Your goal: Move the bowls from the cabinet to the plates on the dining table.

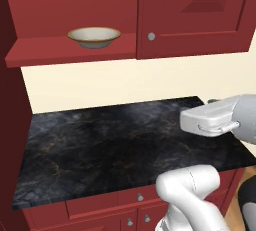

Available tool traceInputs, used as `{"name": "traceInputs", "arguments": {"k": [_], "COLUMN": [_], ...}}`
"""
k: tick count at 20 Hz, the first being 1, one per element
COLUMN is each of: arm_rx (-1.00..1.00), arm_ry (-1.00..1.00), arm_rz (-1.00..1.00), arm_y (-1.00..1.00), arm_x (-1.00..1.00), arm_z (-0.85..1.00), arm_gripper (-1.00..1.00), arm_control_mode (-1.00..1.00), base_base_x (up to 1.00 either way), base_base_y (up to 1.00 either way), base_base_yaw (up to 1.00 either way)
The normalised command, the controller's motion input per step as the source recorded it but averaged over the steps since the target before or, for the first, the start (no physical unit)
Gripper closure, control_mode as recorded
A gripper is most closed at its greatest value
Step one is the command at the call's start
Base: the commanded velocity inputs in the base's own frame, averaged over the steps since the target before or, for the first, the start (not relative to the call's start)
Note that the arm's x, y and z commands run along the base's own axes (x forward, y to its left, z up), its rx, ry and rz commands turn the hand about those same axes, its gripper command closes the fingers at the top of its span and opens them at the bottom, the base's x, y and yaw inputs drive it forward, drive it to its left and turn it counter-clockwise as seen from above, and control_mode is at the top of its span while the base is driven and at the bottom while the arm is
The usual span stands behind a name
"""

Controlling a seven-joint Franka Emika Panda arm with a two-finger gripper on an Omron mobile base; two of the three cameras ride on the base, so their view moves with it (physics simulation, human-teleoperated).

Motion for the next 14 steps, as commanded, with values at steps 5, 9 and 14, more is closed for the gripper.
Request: {"name": "traceInputs", "arguments": {"k": [5,9,14], "arm_rx": [-0.05,0.0,0.0], "arm_ry": [-0.19,-0.1,-0.35], "arm_rz": [-0.25,-0.19,-0.05], "arm_y": [-0.2,-0.06,0.0], "arm_x": [-0.01,-0.04,-0.13], "arm_z": [0.06,0.43,0.04], "arm_gripper": [-1.0,-1.0,-1.0], "arm_control_mode": [-1.0,-1.0,-1.0], "base_base_x": [0.0,0.0,0.0], "base_base_y": [0.0,0.0,0.0], "base_base_yaw": [0.0,0.0,0.0]}}
